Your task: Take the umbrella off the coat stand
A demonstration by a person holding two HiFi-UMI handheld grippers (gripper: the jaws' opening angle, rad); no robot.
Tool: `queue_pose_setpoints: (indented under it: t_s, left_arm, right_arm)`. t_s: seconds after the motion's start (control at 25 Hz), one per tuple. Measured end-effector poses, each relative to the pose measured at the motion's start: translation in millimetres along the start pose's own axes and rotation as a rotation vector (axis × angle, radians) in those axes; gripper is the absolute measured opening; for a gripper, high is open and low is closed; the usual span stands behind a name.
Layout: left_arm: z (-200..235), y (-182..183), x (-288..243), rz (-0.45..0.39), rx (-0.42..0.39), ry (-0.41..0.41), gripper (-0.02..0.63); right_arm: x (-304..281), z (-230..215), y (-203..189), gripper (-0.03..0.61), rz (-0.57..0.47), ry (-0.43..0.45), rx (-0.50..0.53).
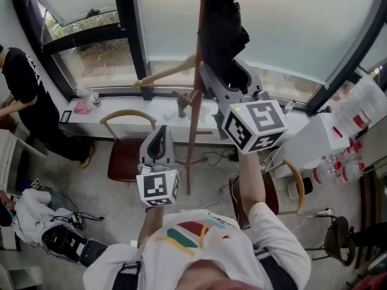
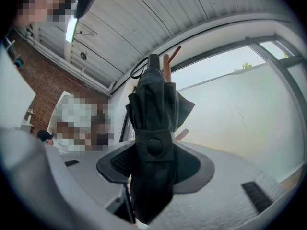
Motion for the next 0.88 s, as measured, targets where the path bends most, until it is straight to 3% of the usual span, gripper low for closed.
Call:
queue_pose_setpoints:
  t_s: [0.36,0.88]
  left_arm:
    - [-6.2,0.4,-0.6,-0.005,0.011,-0.011,0.008]
    - [3.1,1.9,-1.3,-0.025,0.019,0.008,0.008]
  right_arm:
    - [20.8,9.8,-26.9,0.209,0.006,0.022,-0.043]
    - [52.1,32.8,-71.7,0.209,0.039,-0.050,-0.041]
Point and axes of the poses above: the fingertips, and each gripper's own axes: x backward along the fingers, z to its left, y out of its top, the point moved 10 cm from there along x, backward along the fingers, and after that the axes turned 1 degree about -z, right-handed, at the moved point
